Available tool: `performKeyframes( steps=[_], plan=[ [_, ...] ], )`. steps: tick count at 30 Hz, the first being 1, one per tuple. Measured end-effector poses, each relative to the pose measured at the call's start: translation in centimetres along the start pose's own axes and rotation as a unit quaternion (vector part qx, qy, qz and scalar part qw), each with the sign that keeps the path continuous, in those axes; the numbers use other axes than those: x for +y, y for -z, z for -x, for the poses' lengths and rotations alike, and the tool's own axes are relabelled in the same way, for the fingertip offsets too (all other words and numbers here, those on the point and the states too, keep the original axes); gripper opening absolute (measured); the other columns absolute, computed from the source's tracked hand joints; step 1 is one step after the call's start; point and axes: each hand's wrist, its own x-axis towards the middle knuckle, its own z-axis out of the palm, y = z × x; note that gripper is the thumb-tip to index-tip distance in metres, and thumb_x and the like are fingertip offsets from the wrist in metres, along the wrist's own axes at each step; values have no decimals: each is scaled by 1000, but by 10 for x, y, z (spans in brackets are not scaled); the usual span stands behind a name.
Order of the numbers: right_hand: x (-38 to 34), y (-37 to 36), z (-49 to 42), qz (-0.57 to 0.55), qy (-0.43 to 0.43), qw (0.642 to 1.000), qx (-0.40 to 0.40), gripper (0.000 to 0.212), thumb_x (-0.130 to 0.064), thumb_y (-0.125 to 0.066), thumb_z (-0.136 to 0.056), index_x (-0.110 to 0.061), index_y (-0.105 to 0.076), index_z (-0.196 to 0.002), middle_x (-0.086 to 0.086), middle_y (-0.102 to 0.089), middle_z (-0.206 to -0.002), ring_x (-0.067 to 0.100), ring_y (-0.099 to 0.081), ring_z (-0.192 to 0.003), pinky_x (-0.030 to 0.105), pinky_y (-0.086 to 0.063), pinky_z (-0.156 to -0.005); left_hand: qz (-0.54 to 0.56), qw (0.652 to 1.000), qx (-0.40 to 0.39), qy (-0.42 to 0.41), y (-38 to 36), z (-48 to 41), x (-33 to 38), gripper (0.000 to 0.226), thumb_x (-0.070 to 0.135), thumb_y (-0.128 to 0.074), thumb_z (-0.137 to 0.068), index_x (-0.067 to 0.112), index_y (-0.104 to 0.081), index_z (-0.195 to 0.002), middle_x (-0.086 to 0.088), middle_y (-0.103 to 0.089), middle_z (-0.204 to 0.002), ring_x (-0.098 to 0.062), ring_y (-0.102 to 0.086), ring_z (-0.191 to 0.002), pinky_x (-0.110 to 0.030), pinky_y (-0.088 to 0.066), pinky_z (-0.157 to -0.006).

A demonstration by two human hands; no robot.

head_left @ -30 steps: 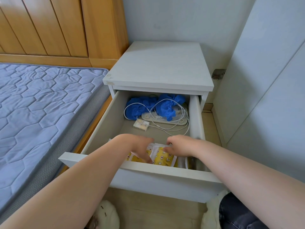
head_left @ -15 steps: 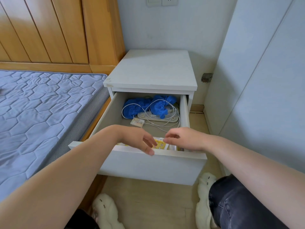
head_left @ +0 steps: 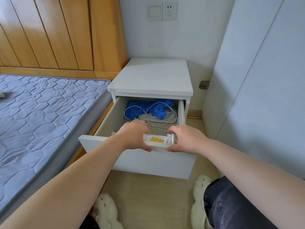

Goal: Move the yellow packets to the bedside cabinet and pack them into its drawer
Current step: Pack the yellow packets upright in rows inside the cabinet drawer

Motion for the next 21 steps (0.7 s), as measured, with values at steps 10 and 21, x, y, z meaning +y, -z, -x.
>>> performKeyframes(
  steps=[10, 21],
  plan=[
    [23, 1, -42, 79, -13, 985, 151, 94, -61, -64, -77, -16, -21, -148, 4, -23, -154, 22, -20, -142, 36, -21, -115, -25, 987, 125, 96, -10, -50, -10, 102, 72, -59, -75, 28, -9, -152, -2, 3, -161, -25, 8, -148, -50, -4, -119],
    [61, 18, -121, 142, -56, 977, 152, 107, -67, -59, -77, -17, 0, -151, 8, 6, -159, 28, 8, -147, 49, -1, -118, -51, 979, 180, 84, -4, -137, -34, 108, 72, -53, -79, 28, 15, -150, -5, 19, -159, -28, 22, -145, -49, 5, -117]
  ],
)
